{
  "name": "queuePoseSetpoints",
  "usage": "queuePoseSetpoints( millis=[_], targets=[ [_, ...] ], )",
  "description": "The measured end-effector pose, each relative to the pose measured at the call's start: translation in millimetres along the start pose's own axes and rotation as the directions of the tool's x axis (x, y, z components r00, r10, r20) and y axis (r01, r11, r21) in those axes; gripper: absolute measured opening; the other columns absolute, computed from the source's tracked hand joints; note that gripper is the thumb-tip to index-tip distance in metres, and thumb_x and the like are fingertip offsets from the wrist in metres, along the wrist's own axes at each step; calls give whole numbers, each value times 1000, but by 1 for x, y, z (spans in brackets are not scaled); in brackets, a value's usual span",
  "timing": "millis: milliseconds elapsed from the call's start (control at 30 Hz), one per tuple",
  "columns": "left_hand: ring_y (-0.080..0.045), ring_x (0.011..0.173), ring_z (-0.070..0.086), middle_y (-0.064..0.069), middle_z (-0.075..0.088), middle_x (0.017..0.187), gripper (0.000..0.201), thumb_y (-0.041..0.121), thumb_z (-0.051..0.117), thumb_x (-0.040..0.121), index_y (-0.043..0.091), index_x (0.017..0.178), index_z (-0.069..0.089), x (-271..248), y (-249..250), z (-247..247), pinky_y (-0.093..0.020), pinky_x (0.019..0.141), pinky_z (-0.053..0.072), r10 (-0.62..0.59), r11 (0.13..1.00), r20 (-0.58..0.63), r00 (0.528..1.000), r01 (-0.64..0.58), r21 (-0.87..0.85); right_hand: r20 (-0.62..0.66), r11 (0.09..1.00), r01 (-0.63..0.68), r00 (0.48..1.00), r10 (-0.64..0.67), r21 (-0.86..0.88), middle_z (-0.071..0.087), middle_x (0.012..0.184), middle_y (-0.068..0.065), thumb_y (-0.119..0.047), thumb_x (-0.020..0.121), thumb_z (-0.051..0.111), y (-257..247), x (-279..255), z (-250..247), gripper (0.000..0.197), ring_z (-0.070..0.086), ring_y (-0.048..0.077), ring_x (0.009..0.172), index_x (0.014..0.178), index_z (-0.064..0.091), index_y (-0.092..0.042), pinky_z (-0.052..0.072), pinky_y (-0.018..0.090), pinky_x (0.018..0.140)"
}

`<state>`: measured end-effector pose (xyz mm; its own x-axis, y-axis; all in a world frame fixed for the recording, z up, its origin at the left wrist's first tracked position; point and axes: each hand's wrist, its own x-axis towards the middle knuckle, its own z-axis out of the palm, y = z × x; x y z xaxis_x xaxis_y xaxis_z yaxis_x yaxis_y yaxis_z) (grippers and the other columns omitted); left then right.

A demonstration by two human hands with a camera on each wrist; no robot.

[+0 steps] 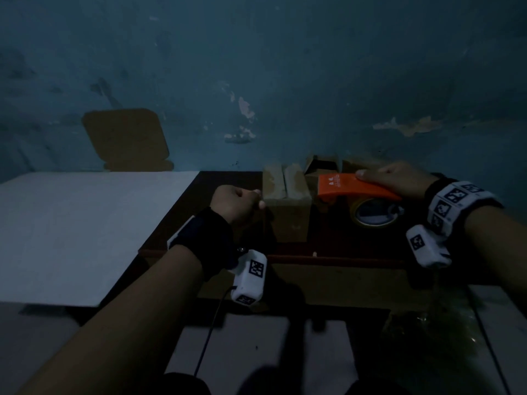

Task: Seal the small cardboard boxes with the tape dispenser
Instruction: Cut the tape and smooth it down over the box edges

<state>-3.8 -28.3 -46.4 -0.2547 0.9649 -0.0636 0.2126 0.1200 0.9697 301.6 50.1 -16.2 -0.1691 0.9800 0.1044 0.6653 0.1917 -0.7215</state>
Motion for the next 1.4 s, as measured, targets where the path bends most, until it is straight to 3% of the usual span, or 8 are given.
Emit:
queuePoseSetpoints(
  millis=[133,500,667,767,933,1033,1267,1400],
  targets=[
    [-3,50,62,-2,71,74,20,25,58,95,8,96,69,2,-5,4,-19,46,49,-85,992,32,996,87,-89,25,999,-43,999,43,12,64,71,16,-57,81,64,8,4,7,53,58,22,59,75,69,-5,40,26,56],
    [-10,55,50,0,64,68,17,31,63,91,14,89,67,15,-18,3,-22,53,40,-259,921,152,954,291,-260,133,993,-98,987,89,66,64,68,12,-55,82,63,20,15,29,49,58,20,57,75,68,-8,43,22,51],
    [-12,64,51,4,65,57,27,40,55,94,15,93,65,11,-20,2,-23,60,46,-249,947,216,944,284,-151,134,994,-87,988,77,67,61,60,6,-53,82,64,19,20,34,45,56,17,54,62,65,-13,41,24,55],
    [-12,69,51,6,68,59,30,43,54,94,16,97,66,15,-20,1,-20,48,48,-268,947,238,934,300,-112,138,996,-80,988,73,42,60,58,5,-55,83,63,19,21,33,47,55,16,53,61,62,-13,40,23,54],
    [-3,37,49,2,66,74,37,57,47,92,22,85,57,19,-31,8,-14,31,30,-358,844,368,858,466,-266,136,996,-80,988,74,36,60,59,6,-55,83,61,21,21,37,48,54,16,52,61,61,-12,40,23,52],
    [-2,38,47,3,69,67,37,57,48,92,20,93,57,16,-32,13,-14,30,31,-337,828,371,865,460,-320,136,997,-71,988,68,16,60,61,7,-56,84,60,23,22,39,50,55,17,54,64,60,-10,40,23,53],
    [-5,41,39,8,50,58,45,67,50,85,23,74,51,27,-48,13,-16,37,31,-318,887,346,883,406,-219,157,992,-98,984,86,74,65,75,18,-57,82,62,27,25,42,59,59,26,65,86,70,2,44,28,61],
    [-12,70,58,-1,64,80,26,42,58,93,19,82,63,27,-46,1,-29,64,46,-264,964,88,961,260,51,162,990,-115,982,100,83,68,68,12,-57,79,63,25,23,42,52,62,21,59,74,68,-6,46,26,59]
  ],
)
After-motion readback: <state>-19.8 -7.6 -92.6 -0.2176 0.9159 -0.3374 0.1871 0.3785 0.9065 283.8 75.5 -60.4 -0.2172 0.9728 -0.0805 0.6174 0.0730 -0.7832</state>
